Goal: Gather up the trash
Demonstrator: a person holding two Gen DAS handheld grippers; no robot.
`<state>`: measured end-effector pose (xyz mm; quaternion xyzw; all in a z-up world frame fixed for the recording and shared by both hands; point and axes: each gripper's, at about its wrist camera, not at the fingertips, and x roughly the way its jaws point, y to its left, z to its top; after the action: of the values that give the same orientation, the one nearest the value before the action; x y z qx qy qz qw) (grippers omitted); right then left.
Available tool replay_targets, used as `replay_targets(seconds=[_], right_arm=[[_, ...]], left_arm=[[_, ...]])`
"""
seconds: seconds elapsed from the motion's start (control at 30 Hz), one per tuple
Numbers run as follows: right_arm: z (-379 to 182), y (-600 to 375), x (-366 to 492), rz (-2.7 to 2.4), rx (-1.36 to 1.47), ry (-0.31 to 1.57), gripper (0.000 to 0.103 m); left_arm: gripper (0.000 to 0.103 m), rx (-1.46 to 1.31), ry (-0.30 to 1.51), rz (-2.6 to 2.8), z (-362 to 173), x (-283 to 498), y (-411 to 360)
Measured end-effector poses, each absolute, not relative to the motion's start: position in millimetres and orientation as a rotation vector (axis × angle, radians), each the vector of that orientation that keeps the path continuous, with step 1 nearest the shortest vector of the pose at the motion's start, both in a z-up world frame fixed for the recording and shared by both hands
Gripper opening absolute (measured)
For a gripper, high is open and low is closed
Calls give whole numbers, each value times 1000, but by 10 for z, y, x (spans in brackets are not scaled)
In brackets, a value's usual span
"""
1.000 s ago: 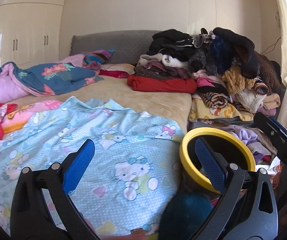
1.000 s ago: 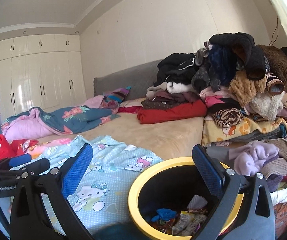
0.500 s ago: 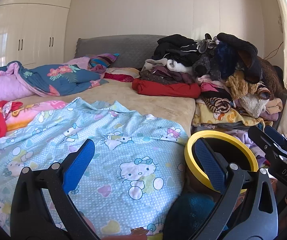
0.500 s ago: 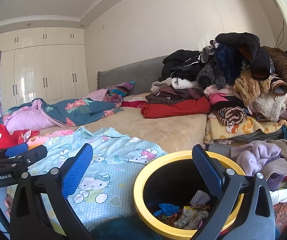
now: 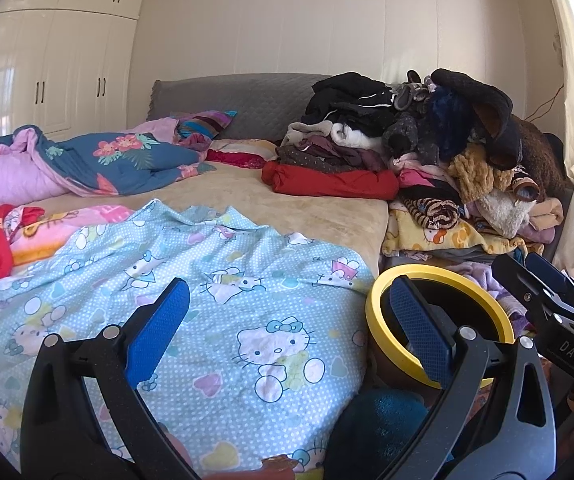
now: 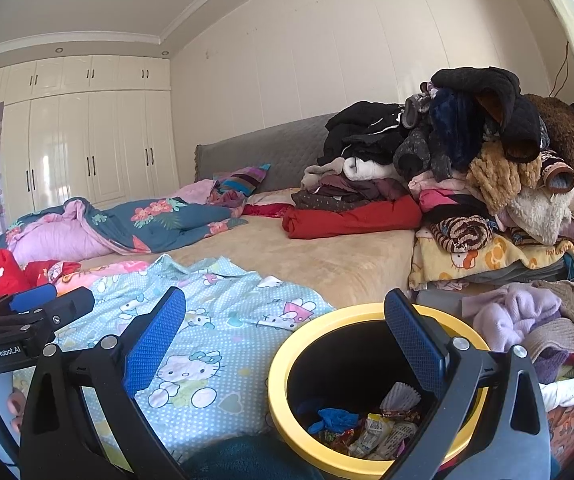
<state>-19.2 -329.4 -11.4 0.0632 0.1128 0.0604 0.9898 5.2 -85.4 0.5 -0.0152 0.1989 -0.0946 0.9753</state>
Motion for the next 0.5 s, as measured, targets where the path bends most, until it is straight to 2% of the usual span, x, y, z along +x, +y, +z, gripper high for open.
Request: replay_targets(seconds=[0.5], right_arm=[[-79,-3308,-189,120,124,222,97]], left_arm=[[92,-33,399,-195,16,58,-848]])
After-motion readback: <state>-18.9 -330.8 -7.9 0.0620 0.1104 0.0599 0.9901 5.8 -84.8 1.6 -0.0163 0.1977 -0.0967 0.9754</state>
